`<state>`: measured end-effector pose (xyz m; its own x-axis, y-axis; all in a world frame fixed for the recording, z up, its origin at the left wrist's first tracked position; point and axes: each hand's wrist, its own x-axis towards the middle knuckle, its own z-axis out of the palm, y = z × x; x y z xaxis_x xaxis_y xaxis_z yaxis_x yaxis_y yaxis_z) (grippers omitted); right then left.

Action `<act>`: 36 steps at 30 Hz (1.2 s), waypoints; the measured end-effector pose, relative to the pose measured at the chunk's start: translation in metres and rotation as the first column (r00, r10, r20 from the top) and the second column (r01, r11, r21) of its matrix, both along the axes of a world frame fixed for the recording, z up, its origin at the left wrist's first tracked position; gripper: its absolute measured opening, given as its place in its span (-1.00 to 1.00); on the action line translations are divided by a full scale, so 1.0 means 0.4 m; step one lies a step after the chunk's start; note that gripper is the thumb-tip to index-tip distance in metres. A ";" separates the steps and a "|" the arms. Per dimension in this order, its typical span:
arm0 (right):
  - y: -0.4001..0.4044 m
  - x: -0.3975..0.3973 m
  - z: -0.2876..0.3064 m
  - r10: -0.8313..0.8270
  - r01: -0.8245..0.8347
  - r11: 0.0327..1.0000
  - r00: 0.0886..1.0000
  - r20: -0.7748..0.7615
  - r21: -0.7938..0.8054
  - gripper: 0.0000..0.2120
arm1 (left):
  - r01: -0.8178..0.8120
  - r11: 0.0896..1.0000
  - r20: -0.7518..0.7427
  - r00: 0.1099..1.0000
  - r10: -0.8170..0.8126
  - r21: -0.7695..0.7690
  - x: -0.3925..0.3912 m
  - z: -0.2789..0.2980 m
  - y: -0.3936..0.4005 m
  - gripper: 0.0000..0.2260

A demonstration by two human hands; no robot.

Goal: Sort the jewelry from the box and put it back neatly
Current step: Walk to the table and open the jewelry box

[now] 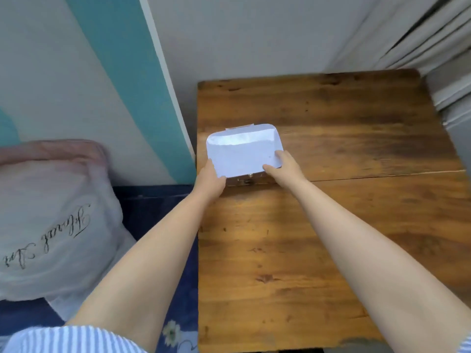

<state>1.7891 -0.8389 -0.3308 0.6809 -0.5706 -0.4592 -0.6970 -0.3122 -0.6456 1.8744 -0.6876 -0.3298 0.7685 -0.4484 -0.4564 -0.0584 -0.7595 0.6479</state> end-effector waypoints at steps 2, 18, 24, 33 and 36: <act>0.003 -0.002 -0.010 -0.078 0.077 0.997 0.996 0.052 0.021 -0.53 | -0.049 0.998 -0.028 0.998 0.048 -0.048 0.006 -0.019 -0.004 -0.67; 0.212 -0.566 0.007 -0.258 0.254 0.941 0.966 -0.009 0.224 -0.61 | -0.263 0.965 -0.305 0.919 0.250 -0.002 -0.483 0.008 0.211 -0.62; 0.270 -0.723 0.007 -0.226 0.222 0.924 0.974 -0.026 0.312 -0.62 | -0.328 0.943 -0.315 0.890 0.329 0.060 -0.650 0.009 0.267 -0.69; 0.265 -0.706 0.098 -0.389 0.321 0.883 0.908 0.153 0.343 -0.87 | -0.430 0.901 -0.169 0.894 0.416 -0.059 -0.632 0.069 0.273 -0.64; 0.221 -0.641 0.125 -0.415 0.330 0.896 0.860 0.297 0.296 -0.63 | -0.356 0.901 -0.069 0.934 0.350 -0.247 -0.581 0.108 0.251 -0.65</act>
